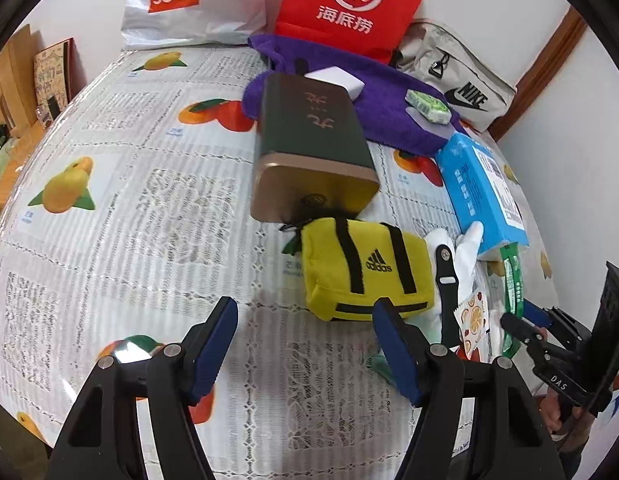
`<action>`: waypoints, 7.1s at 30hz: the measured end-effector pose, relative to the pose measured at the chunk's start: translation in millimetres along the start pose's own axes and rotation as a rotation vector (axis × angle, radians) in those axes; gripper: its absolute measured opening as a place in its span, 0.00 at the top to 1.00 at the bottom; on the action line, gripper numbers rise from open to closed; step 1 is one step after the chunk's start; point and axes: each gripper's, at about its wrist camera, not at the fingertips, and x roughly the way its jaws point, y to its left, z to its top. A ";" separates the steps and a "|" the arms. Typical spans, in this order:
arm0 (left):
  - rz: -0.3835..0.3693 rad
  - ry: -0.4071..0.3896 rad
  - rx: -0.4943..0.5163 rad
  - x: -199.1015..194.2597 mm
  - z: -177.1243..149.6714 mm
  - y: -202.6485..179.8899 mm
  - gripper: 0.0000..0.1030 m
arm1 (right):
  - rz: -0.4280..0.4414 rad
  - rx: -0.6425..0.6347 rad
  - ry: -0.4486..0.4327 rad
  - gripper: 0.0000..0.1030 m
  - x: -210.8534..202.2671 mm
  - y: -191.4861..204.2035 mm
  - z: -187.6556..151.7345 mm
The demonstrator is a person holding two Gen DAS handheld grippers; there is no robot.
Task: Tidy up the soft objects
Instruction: 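Grasp the green wet-wipes sachet with the right gripper, then grasp the yellow Adidas pouch with the left gripper while the right gripper holds the sachet, then carry the yellow pouch and green sachet over the purple towel with both grippers, then lower the pouch and sachet onto the towel and open both grippers, then move both open grippers back toward the items beside the tissue box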
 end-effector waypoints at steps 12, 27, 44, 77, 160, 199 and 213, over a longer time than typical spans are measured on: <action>-0.003 0.015 0.004 4.3 -0.7 -2.5 0.34 | -0.032 0.058 0.045 0.44 7.7 -9.1 -2.2; -0.028 0.030 -0.010 10.2 -2.2 6.5 0.34 | -0.005 0.205 0.070 0.49 18.3 -8.5 -4.6; -0.062 0.003 0.023 9.0 4.2 -5.1 0.29 | -0.049 0.195 -0.003 0.71 -17.9 -20.0 -3.8; -0.107 -0.113 0.058 3.5 6.6 -17.8 0.88 | -0.142 0.151 -0.037 0.77 -15.3 -28.1 -22.4; -0.040 -0.195 -0.016 80.5 262.8 -38.3 0.88 | -0.119 0.072 -0.066 0.74 108.2 -101.7 246.6; 0.071 -0.232 -0.028 44.2 229.6 -18.6 0.55 | -0.106 0.044 -0.184 0.34 42.5 -76.2 208.3; 0.010 -0.217 -0.010 -15.7 135.1 -26.2 0.55 | -0.029 0.098 -0.161 0.34 -25.1 -27.9 106.1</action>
